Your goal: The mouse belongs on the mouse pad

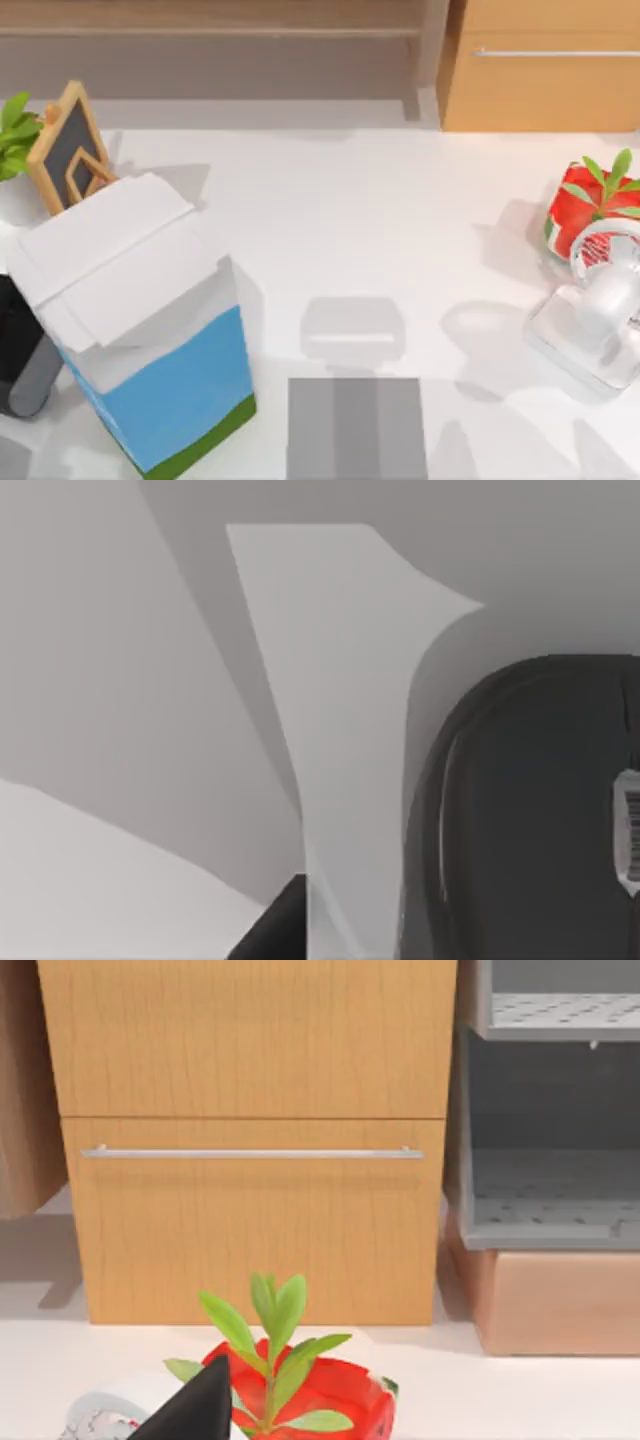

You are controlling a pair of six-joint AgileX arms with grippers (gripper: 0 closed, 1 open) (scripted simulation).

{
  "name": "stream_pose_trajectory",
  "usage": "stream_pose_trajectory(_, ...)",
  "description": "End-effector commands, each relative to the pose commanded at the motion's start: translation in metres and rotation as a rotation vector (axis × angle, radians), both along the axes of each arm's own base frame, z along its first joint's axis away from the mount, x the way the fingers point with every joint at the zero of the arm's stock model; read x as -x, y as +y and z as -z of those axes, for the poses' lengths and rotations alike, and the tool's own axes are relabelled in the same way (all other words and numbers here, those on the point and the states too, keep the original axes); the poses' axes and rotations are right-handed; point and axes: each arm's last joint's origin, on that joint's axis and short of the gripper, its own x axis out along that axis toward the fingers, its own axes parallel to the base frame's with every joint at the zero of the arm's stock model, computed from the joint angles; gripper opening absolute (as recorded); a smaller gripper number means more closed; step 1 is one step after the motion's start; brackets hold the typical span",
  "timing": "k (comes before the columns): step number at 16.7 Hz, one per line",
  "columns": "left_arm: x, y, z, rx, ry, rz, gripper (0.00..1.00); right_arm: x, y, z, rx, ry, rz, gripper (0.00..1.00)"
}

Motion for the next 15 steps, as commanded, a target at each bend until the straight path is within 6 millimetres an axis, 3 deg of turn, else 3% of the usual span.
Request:
stream_pose_trajectory(3,0.000,0.000,0.000,0.000,0.000,0.000,0.02,0.000,0.000,0.000,0.000,0.000,0.000,1.00)
stream_pose_trajectory(4,0.000,0.000,0.000,0.000,0.000,0.000,0.00,0.000,0.000,0.000,0.000,0.000,0.000,1.00)
stream_pose_trajectory(11,0.000,0.000,0.000,0.000,0.000,0.000,0.00,0.000,0.000,0.000,0.000,0.000,0.000,1.00)
stream_pose_trajectory(12,0.001,0.000,-0.013,-0.013,-0.007,-0.019,0.00,0.000,0.000,0.000,0.000,0.000,0.000,1.00)
stream_pose_trajectory(15,-0.008,-0.002,-0.011,-0.015,-0.022,-0.021,0.00,0.000,0.000,0.000,0.000,0.000,0.000,1.00)
